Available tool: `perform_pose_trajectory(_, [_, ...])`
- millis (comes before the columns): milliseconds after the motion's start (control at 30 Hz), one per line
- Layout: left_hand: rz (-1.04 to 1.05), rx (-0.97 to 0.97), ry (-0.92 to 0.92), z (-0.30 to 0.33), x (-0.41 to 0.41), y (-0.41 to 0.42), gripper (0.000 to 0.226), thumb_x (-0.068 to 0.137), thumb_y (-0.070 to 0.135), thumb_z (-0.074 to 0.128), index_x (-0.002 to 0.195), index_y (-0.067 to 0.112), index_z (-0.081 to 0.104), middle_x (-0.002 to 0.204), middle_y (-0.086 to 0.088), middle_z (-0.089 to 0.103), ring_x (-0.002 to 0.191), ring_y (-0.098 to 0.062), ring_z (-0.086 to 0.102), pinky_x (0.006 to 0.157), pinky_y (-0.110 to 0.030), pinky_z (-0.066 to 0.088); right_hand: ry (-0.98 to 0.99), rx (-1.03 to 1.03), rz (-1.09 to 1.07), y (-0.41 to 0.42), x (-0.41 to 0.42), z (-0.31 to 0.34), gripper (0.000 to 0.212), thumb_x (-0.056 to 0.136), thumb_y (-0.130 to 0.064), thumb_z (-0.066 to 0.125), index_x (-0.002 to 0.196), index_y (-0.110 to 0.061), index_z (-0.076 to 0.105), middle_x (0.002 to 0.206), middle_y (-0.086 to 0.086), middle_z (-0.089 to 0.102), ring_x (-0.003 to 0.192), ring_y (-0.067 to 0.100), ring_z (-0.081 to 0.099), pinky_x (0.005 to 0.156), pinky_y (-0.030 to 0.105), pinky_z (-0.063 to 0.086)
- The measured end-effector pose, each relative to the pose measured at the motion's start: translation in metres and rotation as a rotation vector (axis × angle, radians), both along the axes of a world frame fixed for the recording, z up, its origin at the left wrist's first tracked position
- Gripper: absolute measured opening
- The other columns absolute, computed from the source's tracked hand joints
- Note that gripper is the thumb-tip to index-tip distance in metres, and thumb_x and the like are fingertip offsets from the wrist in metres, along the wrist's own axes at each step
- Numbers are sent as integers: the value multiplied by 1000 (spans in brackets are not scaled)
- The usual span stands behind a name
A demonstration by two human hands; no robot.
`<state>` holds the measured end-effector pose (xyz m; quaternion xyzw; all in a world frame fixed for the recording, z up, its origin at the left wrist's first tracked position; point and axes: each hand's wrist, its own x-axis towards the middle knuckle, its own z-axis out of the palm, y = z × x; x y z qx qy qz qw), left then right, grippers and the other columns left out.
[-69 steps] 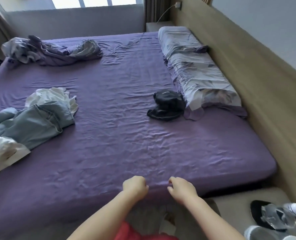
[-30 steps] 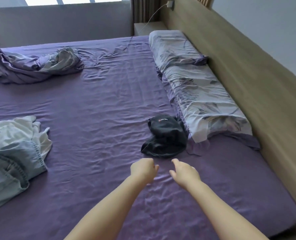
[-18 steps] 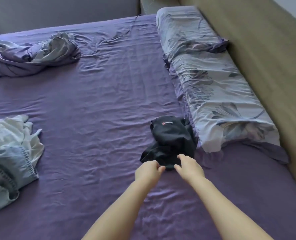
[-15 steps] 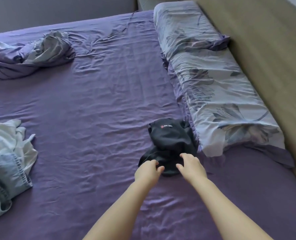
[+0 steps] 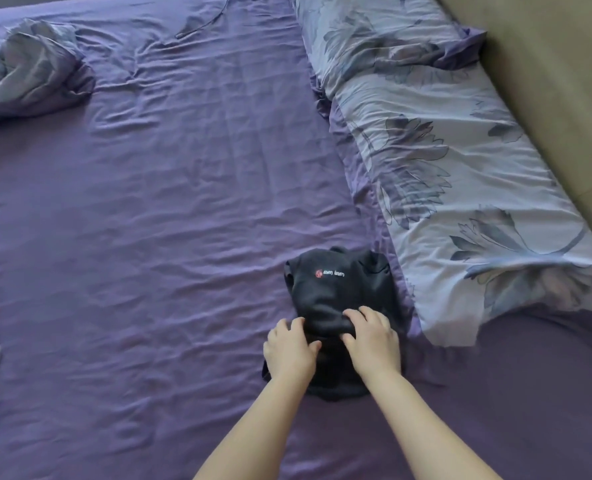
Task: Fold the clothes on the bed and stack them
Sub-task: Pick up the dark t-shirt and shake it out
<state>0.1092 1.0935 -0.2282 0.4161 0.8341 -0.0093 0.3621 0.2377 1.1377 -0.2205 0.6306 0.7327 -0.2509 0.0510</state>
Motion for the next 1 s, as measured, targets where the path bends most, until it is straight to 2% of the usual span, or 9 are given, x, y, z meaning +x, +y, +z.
perform_pose_trajectory(100, [127, -85, -61, -8, -5, -7, 56, 87, 39, 61, 135, 24, 36, 136, -3, 39, 121, -27, 47, 97, -38, 40, 169, 105, -127, -4, 1, -9, 12, 80, -16, 69, 92, -15, 69, 109, 1, 64, 109, 27, 52, 80, 39, 45])
perform_pose_trajectory(167, [231, -122, -168, -10, -9, -11, 59, 86, 33, 63, 137, 20, 35, 134, -5, 46, 119, -27, 51, 93, -35, 42, 252, 88, -164, -6, 3, -7, 8, 83, -15, 65, 91, -15, 68, 98, 0, 66, 100, 25, 54, 79, 34, 42])
perform_pose_trajectory(233, [290, -100, -275, -7, -12, -15, 42, 86, 26, 63, 125, 16, 51, 122, -5, 60, 112, -25, 55, 87, -31, 43, 319, 43, -208, -7, 5, 1, 11, 89, -19, 60, 98, -16, 66, 94, 0, 66, 94, 22, 55, 73, 28, 38])
perform_pose_trajectory(367, [360, 136, -408, 27, -18, -25, 13, 89, 23, 61, 94, 13, 67, 85, 3, 63, 84, -14, 57, 69, -24, 38, 516, 50, -314, -14, 4, 27, 12, 90, -18, 59, 99, -15, 67, 89, -3, 68, 86, 17, 61, 73, 23, 40])
perform_pose_trajectory(500, [426, 333, -550, 78, -26, -40, 13, 89, 17, 63, 97, 11, 71, 80, 7, 66, 77, -7, 58, 68, -15, 43, 678, 61, -393, -30, 3, 64, 13, 91, -13, 58, 100, -13, 67, 91, -9, 65, 89, 10, 59, 75, 12, 36])
perform_pose_trajectory(733, [444, 477, -616, 165, -30, -89, 9, 94, 19, 55, 88, 20, 63, 89, 2, 67, 83, -12, 60, 76, -25, 48, 893, 23, -407, -77, 5, 140, 14, 89, -13, 61, 89, -25, 67, 87, -16, 67, 85, 4, 61, 76, 11, 44])
perform_pose_trajectory(867, [445, 458, -578, 203, -21, -123, 7, 93, 24, 57, 91, 19, 61, 93, 1, 66, 81, -7, 60, 68, -18, 45, 996, 3, -366, -106, 7, 176, 14, 86, -11, 65, 96, -20, 70, 97, -8, 69, 94, 4, 62, 88, 20, 47])
perform_pose_trajectory(933, [508, 449, -533, 224, -13, -139, 19, 91, 35, 59, 95, 16, 59, 92, 2, 64, 77, -6, 58, 63, -18, 43, 1061, -10, -307, -123, 8, 198, 15, 86, -9, 65, 92, -22, 69, 99, -13, 67, 94, -8, 60, 90, 13, 44])
perform_pose_trajectory(1000, [635, 432, -698, 242, -8, -147, 33, 90, 45, 57, 94, 13, 61, 80, 3, 62, 65, -6, 57, 53, -18, 40, 1108, -33, -213, -141, 5, 213, 24, 86, -5, 64, 86, -29, 66, 101, -19, 64, 94, -14, 58, 88, 7, 41])
